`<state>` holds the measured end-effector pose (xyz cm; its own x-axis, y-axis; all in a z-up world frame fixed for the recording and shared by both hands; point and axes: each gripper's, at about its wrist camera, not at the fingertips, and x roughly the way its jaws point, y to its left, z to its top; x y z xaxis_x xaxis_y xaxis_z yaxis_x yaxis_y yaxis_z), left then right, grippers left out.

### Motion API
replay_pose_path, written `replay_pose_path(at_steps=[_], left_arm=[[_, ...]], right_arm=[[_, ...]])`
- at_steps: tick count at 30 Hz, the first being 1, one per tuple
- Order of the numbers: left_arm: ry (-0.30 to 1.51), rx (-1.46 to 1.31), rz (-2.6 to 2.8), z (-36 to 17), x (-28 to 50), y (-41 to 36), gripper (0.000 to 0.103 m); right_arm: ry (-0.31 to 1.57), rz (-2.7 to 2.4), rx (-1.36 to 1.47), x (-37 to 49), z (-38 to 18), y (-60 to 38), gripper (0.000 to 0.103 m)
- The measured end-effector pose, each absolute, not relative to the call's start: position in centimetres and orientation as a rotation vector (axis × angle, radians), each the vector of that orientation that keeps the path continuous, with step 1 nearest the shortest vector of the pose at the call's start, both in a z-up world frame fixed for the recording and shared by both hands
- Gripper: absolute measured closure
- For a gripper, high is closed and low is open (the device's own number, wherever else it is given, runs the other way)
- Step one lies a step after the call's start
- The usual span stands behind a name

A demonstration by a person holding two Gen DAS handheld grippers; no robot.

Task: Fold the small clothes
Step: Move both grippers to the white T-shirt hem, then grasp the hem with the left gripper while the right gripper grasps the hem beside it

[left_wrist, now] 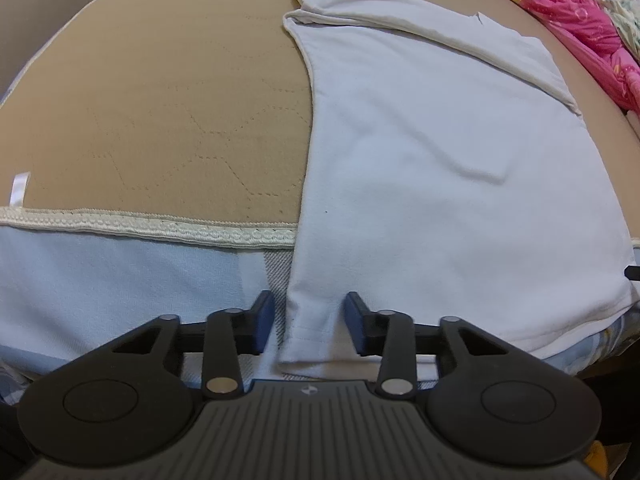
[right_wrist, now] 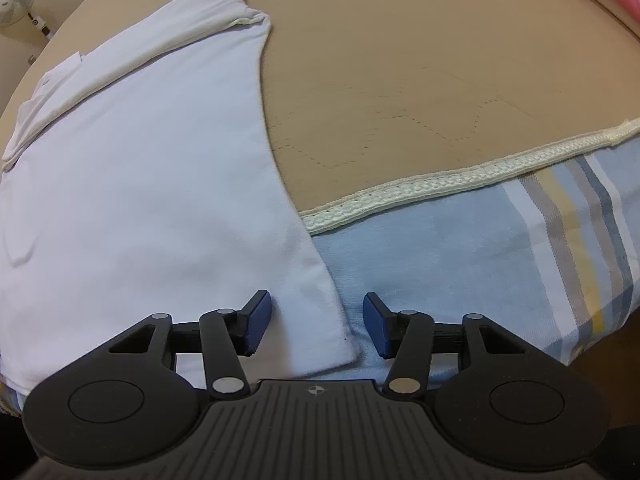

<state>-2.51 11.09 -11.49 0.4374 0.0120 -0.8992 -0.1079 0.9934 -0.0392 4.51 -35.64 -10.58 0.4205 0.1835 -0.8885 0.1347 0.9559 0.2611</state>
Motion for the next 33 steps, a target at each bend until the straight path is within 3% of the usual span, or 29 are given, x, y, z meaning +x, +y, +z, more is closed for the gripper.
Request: replay_pose_path(at_steps=[6, 12, 16, 21, 33], left_arm=[[1.117, -0.105, 0.058, -11.3, -2.6, 11.1, 0.078], [1.123, -0.128, 0.046, -11.1, -2.8, 11.2, 0.082], [1.129, -0.128, 0.045, -11.2, -2.7, 11.3, 0.092], [1.105, -0.093, 0.029, -10.8, -2.7, 10.7, 0.097], [1.142, -0.101, 0.008, -11.5, -2.4, 10.3, 0.095]], right_arm=[[1.130, 0.071, 0.310, 4.5, -10.3, -35.3, 0.072], [1.135, 0.098, 0.307, 4.6, -10.4, -35.0, 0.072], [1.134, 0.098, 0.302, 4.6, -10.3, -34.8, 0.073], [1.109, 0.090, 0.319, 4.4, -9.9, -35.0, 0.095], [1.127, 0.111, 0.314, 4.8, -10.1, -34.7, 0.091]])
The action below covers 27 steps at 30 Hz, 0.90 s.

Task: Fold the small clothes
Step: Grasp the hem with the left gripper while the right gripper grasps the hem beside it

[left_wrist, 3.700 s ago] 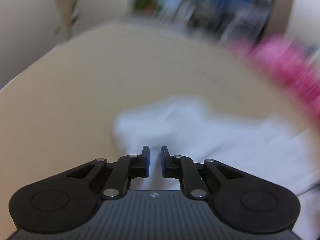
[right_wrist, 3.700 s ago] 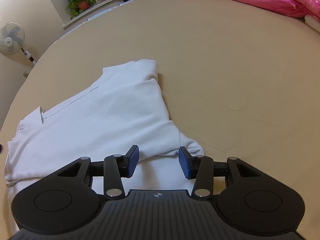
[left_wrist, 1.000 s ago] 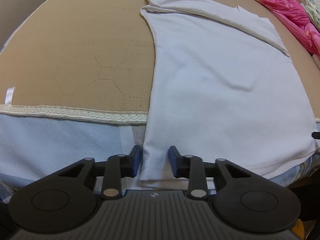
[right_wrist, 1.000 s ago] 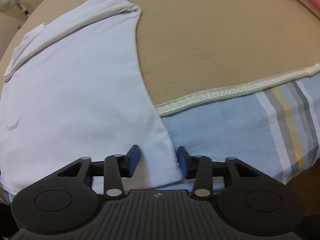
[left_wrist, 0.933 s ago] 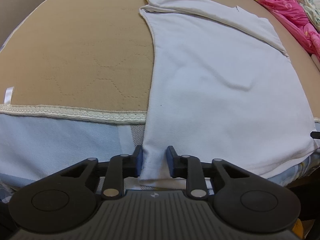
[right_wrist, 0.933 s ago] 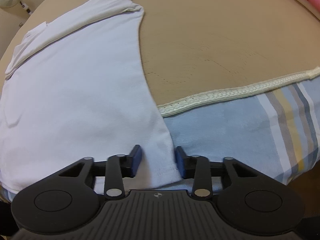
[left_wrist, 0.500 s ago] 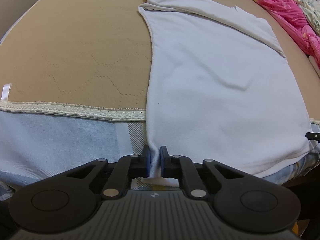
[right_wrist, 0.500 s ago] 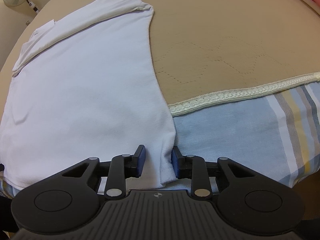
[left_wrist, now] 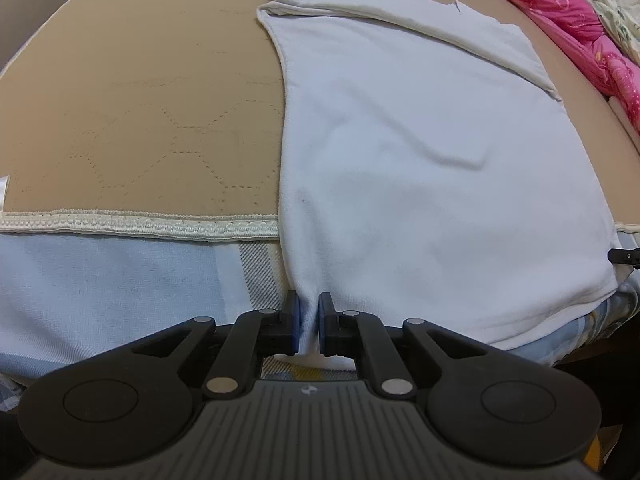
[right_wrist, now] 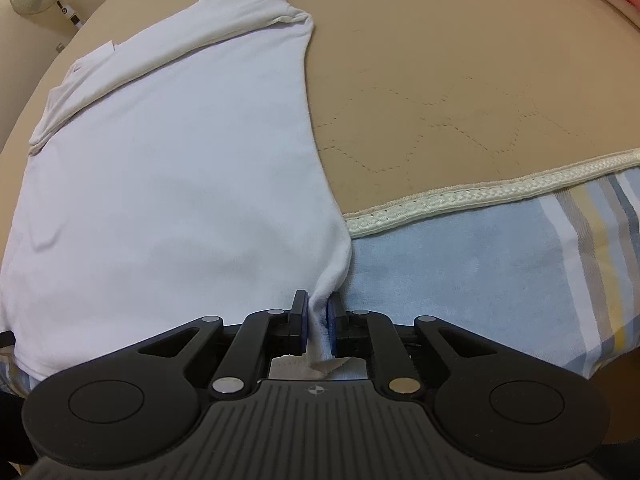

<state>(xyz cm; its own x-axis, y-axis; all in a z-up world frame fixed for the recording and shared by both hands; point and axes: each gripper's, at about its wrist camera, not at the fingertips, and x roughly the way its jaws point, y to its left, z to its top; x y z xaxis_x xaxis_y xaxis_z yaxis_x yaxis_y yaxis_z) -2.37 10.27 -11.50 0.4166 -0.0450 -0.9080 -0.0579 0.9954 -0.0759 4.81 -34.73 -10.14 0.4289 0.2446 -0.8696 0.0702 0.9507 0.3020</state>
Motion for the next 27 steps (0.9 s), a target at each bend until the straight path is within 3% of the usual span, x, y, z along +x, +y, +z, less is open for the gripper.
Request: replay_pose_path(at_steps=[18, 27], left_arm=[[1.116, -0.075, 0.008, -11.0, -2.6, 10.0, 0.097], [0.886, -0.114, -0.127, -3.8, -4.9, 10.7, 0.098]], right_arm=[[1.061, 0.128, 0.311, 3.5, -9.2, -34.0, 0.096], [0.797, 0.209, 0.465, 0.4, -2.2, -36.4, 0.098]])
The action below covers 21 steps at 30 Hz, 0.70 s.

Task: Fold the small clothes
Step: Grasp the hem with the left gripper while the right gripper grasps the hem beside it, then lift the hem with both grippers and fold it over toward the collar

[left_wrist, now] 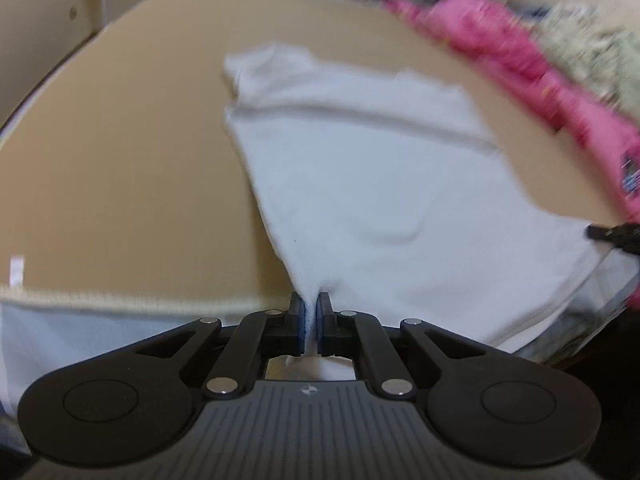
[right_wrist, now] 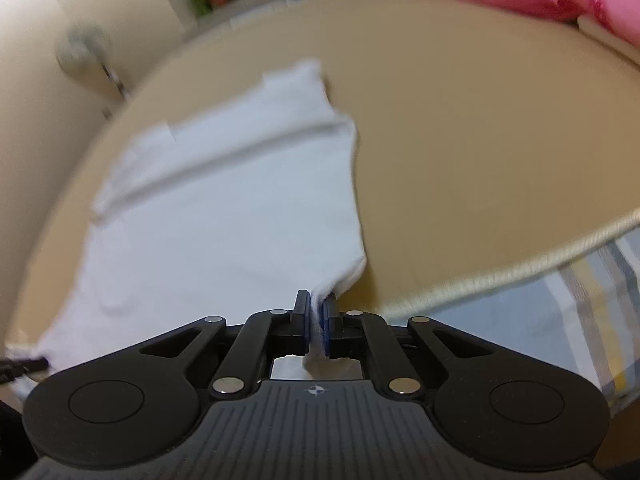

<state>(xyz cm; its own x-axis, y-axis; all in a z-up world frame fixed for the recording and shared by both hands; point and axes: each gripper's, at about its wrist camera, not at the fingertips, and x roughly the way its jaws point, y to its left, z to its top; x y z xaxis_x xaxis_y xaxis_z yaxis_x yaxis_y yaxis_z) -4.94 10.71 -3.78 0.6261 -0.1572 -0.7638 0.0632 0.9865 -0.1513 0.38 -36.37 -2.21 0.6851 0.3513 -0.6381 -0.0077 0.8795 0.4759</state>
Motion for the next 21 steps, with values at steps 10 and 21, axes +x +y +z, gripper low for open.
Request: replay_pose_path(at_steps=[10, 21], left_arm=[[0.550, -0.258, -0.317, 7.2, -12.5, 14.3, 0.099], [0.480, -0.434, -0.342, 11.6, -16.5, 18.0, 0.098]], right_arm=[[0.490, 0.344, 0.732, -7.0, 4.9, -42.2, 0.099], [0.314, 0.546, 0.711, -11.3, 10.3, -45.9, 0.099]])
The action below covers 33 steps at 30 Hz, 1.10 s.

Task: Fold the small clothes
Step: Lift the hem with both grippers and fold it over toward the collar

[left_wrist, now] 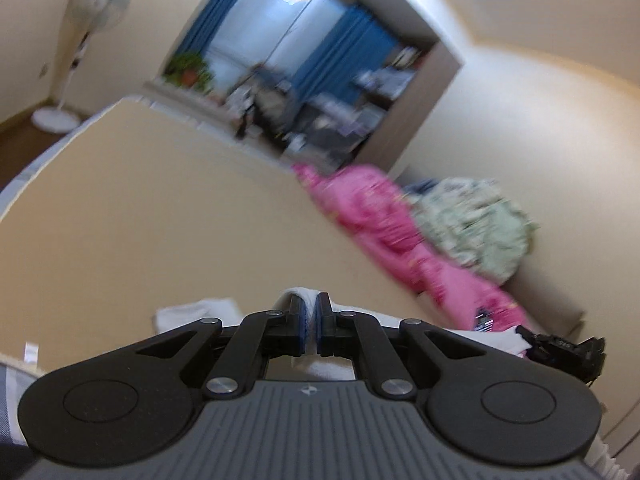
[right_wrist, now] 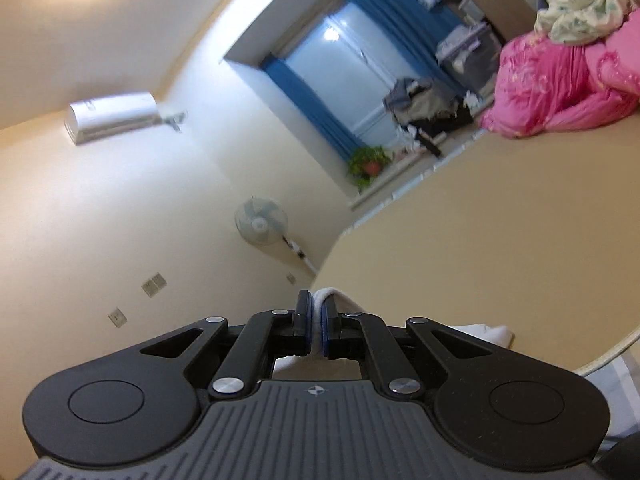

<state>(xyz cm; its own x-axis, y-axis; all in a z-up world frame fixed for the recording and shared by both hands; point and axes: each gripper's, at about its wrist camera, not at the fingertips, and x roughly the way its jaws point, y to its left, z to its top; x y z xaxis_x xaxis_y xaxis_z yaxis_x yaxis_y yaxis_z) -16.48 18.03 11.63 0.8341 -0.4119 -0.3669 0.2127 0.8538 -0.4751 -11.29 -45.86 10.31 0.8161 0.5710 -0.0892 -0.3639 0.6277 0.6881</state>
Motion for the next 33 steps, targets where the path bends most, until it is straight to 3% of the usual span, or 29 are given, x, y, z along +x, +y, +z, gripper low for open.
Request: replay_pose_path(at_steps=[5, 10, 17, 18, 20, 23, 26, 30, 33], left_arm=[[0.671, -0.423, -0.261, 5.8, -5.3, 18.1, 0.098], [0.852, -0.354, -0.189, 0.1, 4.7, 18.9, 0.098], [0.906, -0.430, -0.163, -4.3, 7.8, 21.4, 0.096], [0.885, -0.445, -0.171, -4.2, 7.8, 21.7, 0.095], [0.842, -0.463, -0.149, -3.8, 7.4, 22.2, 0.081], [0.822, -0.539, -0.087, -3.4, 6.4, 24.6, 0.075], [0.871, -0.519, -0.025, -4.0, 5.3, 26.1, 0.064], [0.963, -0.411, -0.016, -5.1, 4.7, 25.9, 0.063], [0.969, -0.383, -0.058, -5.0, 4.9, 25.1, 0.053]], right_arm=[[0.557, 0.435, 0.762, 0.7, 4.1, -45.1, 0.099], [0.792, 0.327, 0.601, 10.9, -1.1, -42.7, 0.099], [0.921, 0.250, 0.504, 14.7, -3.9, -40.5, 0.097], [0.920, 0.242, 0.492, 14.6, -3.8, -40.4, 0.096], [0.907, 0.218, 0.485, 14.5, -3.6, -40.5, 0.093], [0.855, 0.115, 0.513, 12.5, -3.2, -41.7, 0.081], [0.856, 0.076, 0.504, 11.8, -3.7, -43.0, 0.081], [0.918, 0.167, 0.424, 10.9, -4.4, -42.2, 0.081], [0.956, 0.246, 0.331, 10.6, -4.7, -40.6, 0.078]])
